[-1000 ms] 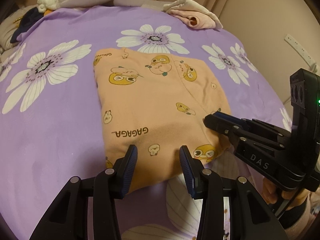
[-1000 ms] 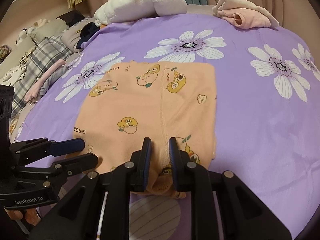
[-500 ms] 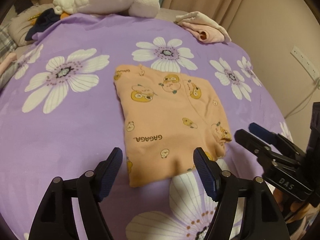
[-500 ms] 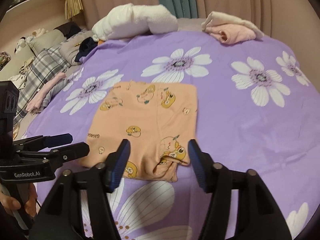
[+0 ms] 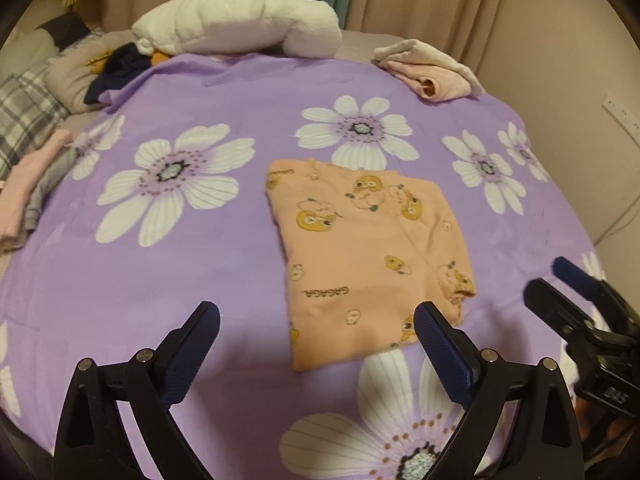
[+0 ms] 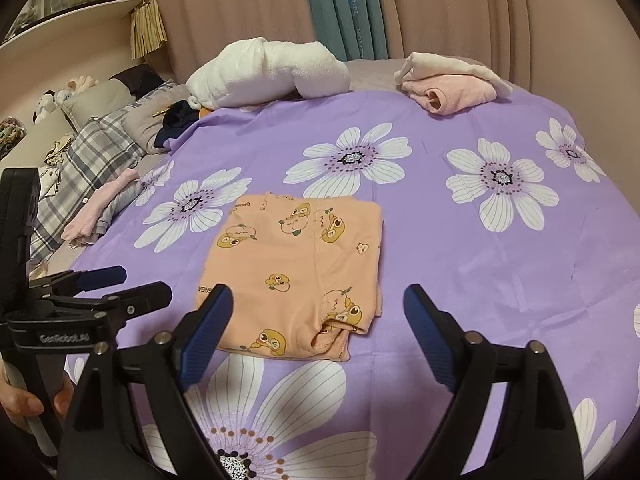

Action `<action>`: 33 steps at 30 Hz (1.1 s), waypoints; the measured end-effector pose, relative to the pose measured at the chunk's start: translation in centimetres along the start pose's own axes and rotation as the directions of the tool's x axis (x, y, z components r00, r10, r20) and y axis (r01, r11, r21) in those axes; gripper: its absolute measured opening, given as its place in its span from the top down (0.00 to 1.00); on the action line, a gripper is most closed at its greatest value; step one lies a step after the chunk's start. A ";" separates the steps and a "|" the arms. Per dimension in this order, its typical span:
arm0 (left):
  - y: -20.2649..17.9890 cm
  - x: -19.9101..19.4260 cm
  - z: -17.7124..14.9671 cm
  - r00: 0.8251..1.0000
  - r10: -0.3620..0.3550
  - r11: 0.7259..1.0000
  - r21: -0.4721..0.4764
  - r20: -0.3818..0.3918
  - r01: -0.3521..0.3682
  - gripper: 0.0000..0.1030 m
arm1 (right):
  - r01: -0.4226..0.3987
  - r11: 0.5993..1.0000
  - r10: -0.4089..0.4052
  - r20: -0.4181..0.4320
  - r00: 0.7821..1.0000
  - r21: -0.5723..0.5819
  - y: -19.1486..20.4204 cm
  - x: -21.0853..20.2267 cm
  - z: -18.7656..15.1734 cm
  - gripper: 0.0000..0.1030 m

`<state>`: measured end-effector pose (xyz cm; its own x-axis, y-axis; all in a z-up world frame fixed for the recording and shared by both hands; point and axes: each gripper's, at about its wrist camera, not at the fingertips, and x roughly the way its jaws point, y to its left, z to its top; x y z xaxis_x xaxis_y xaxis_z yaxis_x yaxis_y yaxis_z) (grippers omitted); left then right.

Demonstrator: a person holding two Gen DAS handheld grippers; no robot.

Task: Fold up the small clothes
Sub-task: 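Withdraw both open grippers upward from the folded peach shirt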

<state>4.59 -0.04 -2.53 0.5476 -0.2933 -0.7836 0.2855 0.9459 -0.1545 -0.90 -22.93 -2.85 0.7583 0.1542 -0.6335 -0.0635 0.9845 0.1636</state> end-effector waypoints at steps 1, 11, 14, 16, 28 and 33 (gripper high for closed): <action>0.1 -0.1 0.0 1.000 0.000 1.000 0.000 -0.002 0.000 0.06 | -0.002 1.000 0.002 0.002 1.000 0.001 0.0 -0.2 0.1 0.07; -0.4 0.4 -0.3 0.998 0.035 0.999 0.019 -0.044 -0.034 0.02 | 0.027 1.000 -0.028 -0.031 0.999 -0.011 0.5 0.2 0.0 0.00; -0.3 0.8 -0.6 0.997 0.035 0.999 0.013 -0.065 -0.034 0.02 | 0.044 0.999 -0.044 -0.062 0.997 -0.002 0.4 0.9 -0.3 0.00; -0.1 0.9 -0.6 0.997 0.039 0.999 0.009 -0.071 -0.038 0.02 | 0.038 0.999 -0.038 -0.069 0.997 0.003 0.4 1.0 -0.4 0.00; 0.1 0.8 -0.6 0.996 0.042 0.999 0.013 -0.079 -0.041 0.02 | 0.040 0.999 -0.039 -0.071 0.997 0.007 0.3 0.9 -0.4 0.00; -0.1 0.5 -0.8 0.996 0.041 0.999 0.018 -0.077 -0.040 0.02 | 0.038 0.999 -0.038 -0.076 0.996 0.010 0.4 1.0 -0.5 0.00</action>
<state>4.22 -0.18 -3.41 0.4967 -0.2424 -0.8334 0.2773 0.9542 -0.1122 -0.50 -22.38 -3.78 0.7087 0.1230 -0.6947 -0.0277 0.9888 0.1467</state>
